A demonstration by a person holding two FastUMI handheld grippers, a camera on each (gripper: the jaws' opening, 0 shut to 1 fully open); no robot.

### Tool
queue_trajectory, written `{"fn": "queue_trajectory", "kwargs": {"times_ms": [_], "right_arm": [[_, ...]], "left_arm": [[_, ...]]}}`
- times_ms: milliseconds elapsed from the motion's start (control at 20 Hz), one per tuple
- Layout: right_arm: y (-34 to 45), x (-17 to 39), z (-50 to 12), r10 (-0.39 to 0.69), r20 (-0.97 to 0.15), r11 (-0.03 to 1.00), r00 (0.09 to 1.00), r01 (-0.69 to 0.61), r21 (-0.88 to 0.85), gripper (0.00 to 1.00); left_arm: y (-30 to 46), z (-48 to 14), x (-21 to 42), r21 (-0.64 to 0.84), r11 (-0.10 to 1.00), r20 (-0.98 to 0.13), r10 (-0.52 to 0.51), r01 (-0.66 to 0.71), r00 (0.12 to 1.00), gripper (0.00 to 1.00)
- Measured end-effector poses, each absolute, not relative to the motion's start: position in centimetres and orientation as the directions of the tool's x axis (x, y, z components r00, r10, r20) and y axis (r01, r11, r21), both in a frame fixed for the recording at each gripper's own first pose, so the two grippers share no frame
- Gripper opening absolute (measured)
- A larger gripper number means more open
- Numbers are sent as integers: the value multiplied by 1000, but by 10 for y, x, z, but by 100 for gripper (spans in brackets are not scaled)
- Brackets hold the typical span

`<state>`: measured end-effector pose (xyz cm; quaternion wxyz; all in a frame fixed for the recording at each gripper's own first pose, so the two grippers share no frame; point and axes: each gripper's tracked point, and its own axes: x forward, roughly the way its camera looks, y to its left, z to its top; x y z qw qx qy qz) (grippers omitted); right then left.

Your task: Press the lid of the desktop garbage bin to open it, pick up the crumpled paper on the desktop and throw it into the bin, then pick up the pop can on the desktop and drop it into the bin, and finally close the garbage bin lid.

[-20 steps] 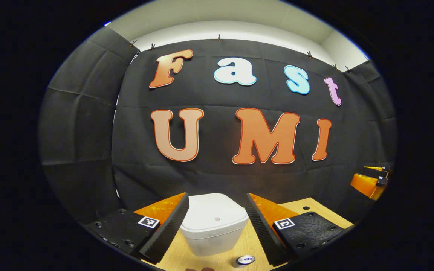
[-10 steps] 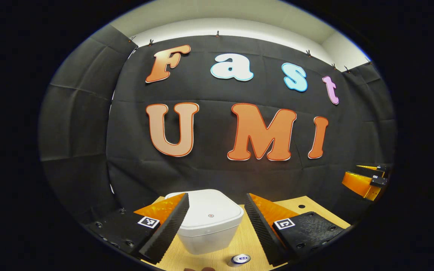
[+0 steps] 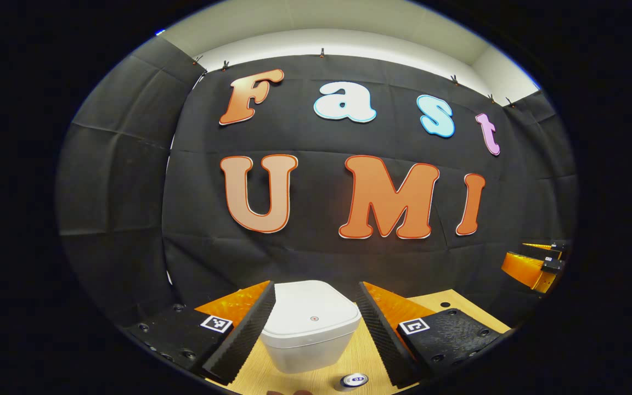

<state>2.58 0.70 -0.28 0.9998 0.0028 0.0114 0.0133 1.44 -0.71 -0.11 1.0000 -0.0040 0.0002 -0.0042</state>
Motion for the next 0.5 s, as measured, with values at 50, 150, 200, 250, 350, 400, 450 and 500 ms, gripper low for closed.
{"fn": "queue_trajectory", "kwargs": {"times_ms": [50,150,200,250,350,400,450,500], "right_arm": [[6,26,-3,23,-22,1000,1000,-23,-1,93],[6,25,-4,26,-26,1000,999,-26,-5,93],[6,24,-5,25,-26,1000,999,-25,-5,93],[4,24,-4,23,-25,1000,999,-23,-5,93],[3,24,-5,23,-26,1000,999,-23,-1,93],[3,24,-5,24,-25,1000,999,-24,2,93],[2,24,-6,23,-29,1000,999,-23,6,93],[2,25,-7,23,-31,1000,999,-23,8,94]], "left_arm": [[-7,0,16,-8,1000,-1,-8,8,1000,94],[-8,0,18,-7,1000,1,-6,6,1000,94],[-9,-1,19,-6,1000,1,-9,9,1000,94],[-12,-1,20,-6,1000,-1,-13,13,1000,94],[-16,-3,21,-9,1000,-6,-28,28,1000,94],[-18,-4,22,-10,999,-8,-31,31,999,94],[-18,-4,22,-7,1000,-10,-30,30,1000,94],[-16,-4,22,0,1000,-10,-23,23,1000,94]]}}
